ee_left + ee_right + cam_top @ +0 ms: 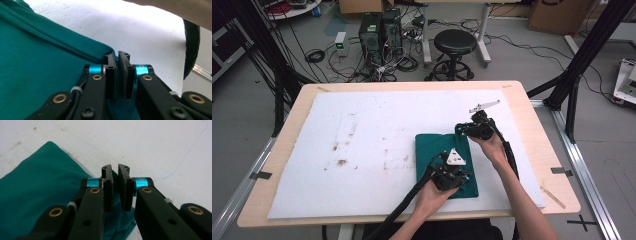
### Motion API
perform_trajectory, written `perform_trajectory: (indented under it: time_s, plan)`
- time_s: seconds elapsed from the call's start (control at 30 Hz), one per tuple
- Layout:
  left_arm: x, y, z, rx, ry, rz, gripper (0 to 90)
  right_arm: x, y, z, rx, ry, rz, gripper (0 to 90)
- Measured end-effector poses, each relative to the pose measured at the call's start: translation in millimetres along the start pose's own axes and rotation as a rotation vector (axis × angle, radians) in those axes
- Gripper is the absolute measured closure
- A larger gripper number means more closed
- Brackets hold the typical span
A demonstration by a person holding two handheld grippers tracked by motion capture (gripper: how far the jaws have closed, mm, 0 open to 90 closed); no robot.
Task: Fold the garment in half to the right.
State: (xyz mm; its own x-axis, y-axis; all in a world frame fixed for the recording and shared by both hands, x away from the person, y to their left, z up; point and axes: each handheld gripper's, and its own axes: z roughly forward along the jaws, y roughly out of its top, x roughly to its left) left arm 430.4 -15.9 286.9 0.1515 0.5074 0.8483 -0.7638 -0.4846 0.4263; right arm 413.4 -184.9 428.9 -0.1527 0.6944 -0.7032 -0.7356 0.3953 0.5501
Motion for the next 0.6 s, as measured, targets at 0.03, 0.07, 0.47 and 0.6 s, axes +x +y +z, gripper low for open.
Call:
perform_trajectory:
  time_s: [0.03,0.07,0.47,0.6]
  plan:
    - [0.0,-0.3,0.0,0.005,-0.008,0.007,82.6,0.9,0.1,-0.8,-0.001,-0.009,0.003,79.9]
    - [-0.3,-0.6,0.0,0.006,-0.022,0.014,78.7,1.3,0.1,-1.8,-0.008,-0.021,0.007,77.9]
    - [16.0,0.7,-37.3,-0.074,-0.014,0.013,56.6,7.1,-2.1,-18.6,-0.082,0.010,0.078,57.4]
    - [34.0,0.8,-53.6,-0.093,0.052,-0.002,57.4,11.7,-0.9,-19.2,-0.085,-0.015,0.067,54.5]
